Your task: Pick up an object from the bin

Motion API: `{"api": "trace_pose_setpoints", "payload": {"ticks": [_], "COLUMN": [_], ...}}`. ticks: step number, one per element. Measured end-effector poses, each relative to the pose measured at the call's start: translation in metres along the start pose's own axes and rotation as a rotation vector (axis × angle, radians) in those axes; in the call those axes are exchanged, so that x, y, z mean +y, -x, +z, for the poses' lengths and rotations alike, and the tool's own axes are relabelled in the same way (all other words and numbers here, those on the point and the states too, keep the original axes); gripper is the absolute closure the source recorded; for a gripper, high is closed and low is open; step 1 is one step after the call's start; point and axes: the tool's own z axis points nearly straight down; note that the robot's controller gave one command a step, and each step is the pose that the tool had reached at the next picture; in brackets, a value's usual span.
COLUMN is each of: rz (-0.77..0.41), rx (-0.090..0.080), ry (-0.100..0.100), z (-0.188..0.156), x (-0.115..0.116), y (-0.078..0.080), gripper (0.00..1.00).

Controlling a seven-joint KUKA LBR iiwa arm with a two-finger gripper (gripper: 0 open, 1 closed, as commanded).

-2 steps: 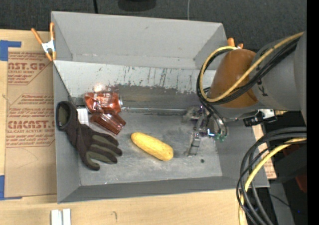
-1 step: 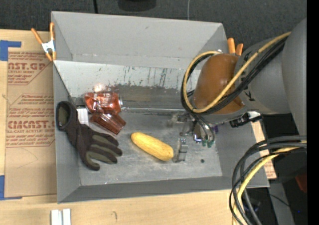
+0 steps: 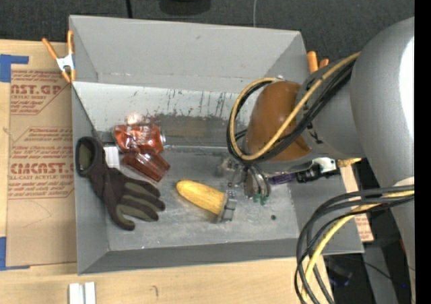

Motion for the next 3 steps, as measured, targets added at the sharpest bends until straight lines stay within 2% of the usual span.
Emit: {"api": "trace_pose_setpoints", "payload": {"ticks": [1, 3], "rz": [0.039, 0.039], "rx": [0.000, 0.005], "ry": [-0.001, -0.002], "z": [0.0084, 0.0050], "x": [0.0275, 0.0272], "y": [-0.0081, -0.0094], "gripper": [1.00, 1.00]}}
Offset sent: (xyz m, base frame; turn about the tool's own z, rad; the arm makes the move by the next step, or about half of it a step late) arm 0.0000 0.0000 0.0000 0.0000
